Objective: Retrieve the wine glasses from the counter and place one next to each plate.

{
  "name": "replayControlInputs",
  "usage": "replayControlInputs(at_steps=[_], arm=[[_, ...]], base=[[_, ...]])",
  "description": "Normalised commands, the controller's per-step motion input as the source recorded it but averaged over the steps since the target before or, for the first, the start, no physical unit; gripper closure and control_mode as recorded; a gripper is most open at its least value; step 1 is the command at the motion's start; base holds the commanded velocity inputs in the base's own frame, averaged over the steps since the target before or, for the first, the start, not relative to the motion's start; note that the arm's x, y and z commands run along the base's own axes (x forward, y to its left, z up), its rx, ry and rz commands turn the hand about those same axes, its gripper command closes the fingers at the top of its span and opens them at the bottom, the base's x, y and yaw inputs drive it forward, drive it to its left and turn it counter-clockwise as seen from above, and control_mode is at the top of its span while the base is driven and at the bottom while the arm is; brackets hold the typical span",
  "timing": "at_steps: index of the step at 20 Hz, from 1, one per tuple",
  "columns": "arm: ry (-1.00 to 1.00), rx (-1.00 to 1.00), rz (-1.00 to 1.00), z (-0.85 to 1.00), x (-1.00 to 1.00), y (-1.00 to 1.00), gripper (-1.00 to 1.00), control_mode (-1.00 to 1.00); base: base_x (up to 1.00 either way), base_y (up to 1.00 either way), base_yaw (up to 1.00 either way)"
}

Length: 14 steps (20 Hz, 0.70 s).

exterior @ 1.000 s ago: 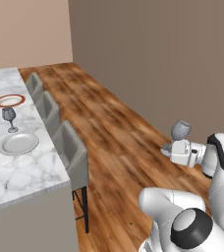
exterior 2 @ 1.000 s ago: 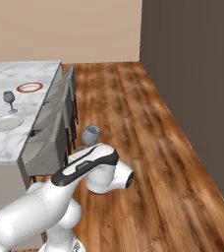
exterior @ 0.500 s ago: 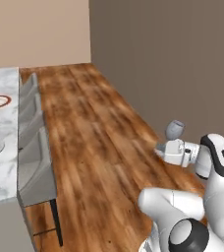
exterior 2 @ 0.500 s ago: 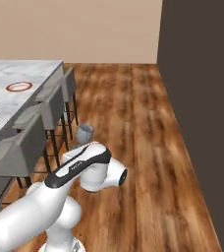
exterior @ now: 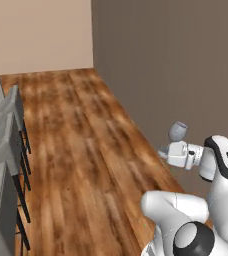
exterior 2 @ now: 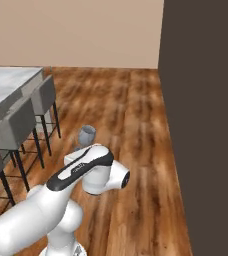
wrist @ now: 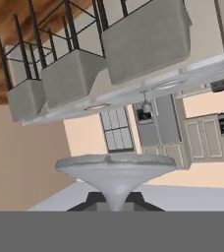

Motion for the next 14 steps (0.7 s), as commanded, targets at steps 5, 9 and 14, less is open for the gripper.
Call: replayControlInputs(at_steps=[5, 9, 14], arm=[[0.0, 0.0, 0.0, 0.0, 0.0, 0.0, 1.0, 1.0], [0.0, 0.0, 0.0, 0.0, 0.0, 0.0, 1.0, 1.0], [0.0, 0.0, 0.0, 0.0, 0.0, 0.0, 1.0, 1.0]], base=[[1.0, -0.29, 0.53], [1.0, -0.26, 0.64], [1.0, -0.84, 0.42]])
